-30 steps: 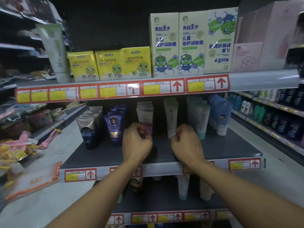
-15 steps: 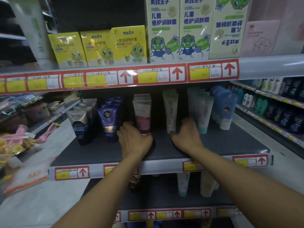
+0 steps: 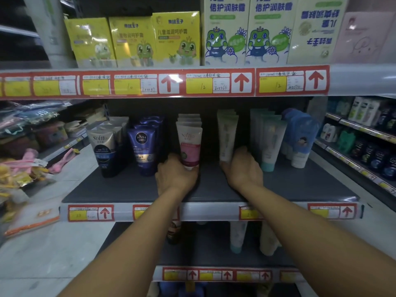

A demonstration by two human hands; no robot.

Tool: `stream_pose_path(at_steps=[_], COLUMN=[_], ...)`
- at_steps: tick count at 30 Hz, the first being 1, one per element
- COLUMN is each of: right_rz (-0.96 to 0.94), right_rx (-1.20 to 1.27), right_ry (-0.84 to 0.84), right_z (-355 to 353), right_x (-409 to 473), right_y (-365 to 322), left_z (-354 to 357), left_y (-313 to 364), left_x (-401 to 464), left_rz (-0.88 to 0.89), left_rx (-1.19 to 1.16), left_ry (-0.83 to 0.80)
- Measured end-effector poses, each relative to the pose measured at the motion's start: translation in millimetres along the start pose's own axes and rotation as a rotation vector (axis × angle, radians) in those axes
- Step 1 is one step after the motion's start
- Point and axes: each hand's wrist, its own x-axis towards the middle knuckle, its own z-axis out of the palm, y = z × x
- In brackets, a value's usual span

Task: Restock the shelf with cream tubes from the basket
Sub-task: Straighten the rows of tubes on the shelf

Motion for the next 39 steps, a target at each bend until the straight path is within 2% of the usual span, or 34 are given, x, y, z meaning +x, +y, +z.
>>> stream_pose_path(at_steps=[11,39], right_rz=[0.021,0.007], right_rx=[0.028,0.075], right_ry=[-0.067,-0.054], right_z=[-3.4,-0.4], right_x=[2.2,3.5], right_y=[1.0,10.0], left_z=[1.6,8.3], left_y=[0.2,-8.0], left_x=[1.3,10.4], left_rz=[-0.005,0.02], left_rx=[0.042,0.099], left_ry=[0.002,-0.014])
